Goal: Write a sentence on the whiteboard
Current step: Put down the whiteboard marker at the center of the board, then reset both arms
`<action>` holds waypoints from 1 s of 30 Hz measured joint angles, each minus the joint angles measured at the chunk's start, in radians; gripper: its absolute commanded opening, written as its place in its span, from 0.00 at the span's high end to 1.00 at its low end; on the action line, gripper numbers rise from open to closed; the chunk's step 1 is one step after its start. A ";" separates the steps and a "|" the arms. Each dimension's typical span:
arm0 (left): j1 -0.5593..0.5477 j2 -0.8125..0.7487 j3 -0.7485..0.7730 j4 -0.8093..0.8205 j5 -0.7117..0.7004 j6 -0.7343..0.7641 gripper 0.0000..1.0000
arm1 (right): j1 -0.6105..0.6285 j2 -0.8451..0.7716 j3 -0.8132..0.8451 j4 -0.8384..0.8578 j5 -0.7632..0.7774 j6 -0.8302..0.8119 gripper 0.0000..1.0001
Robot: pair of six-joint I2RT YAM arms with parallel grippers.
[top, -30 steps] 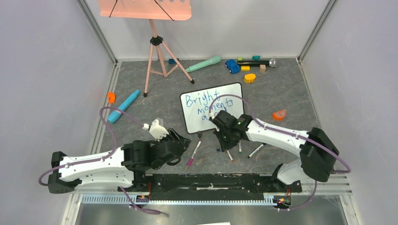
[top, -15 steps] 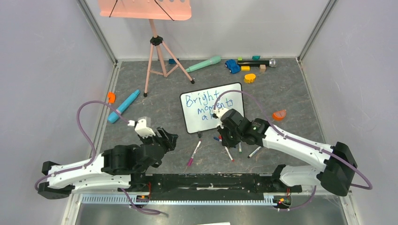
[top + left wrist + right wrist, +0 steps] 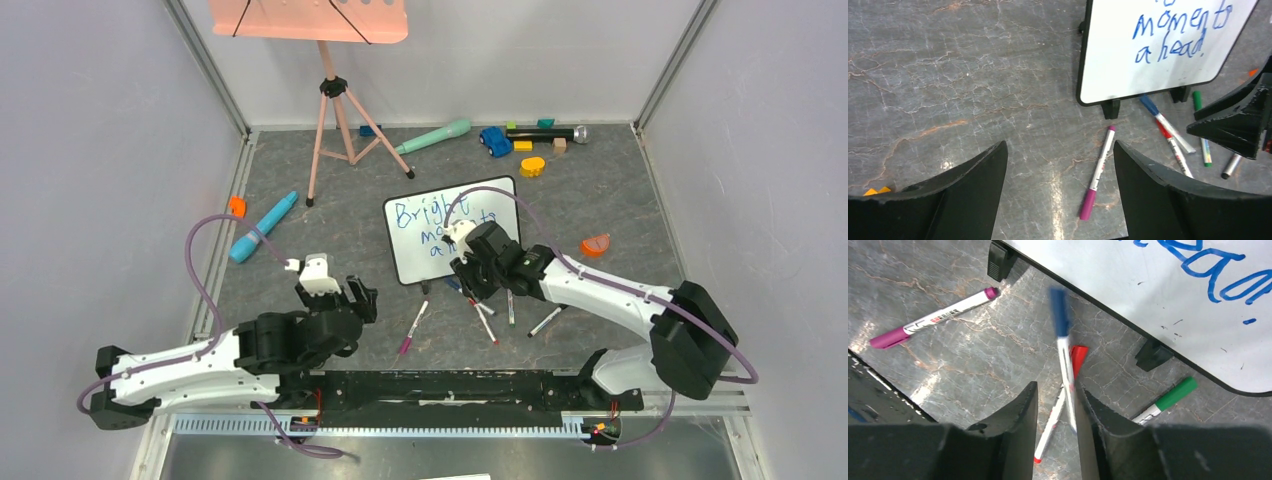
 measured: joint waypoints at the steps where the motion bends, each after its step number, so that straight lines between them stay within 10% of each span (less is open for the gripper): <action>1: 0.015 -0.006 -0.016 0.021 0.007 0.025 0.16 | -0.006 0.013 0.000 0.006 -0.004 -0.012 0.61; 10: 0.454 0.070 -0.097 0.270 0.304 0.343 0.15 | -0.103 -0.071 -0.035 0.055 -0.002 -0.021 0.53; 21: 0.923 0.298 -0.104 0.505 0.672 0.674 0.16 | -0.286 -0.568 -0.343 0.146 0.450 0.029 0.48; 30: 1.167 0.420 -0.108 0.731 0.776 0.761 0.16 | -0.439 -0.722 -0.706 0.436 0.804 0.063 0.15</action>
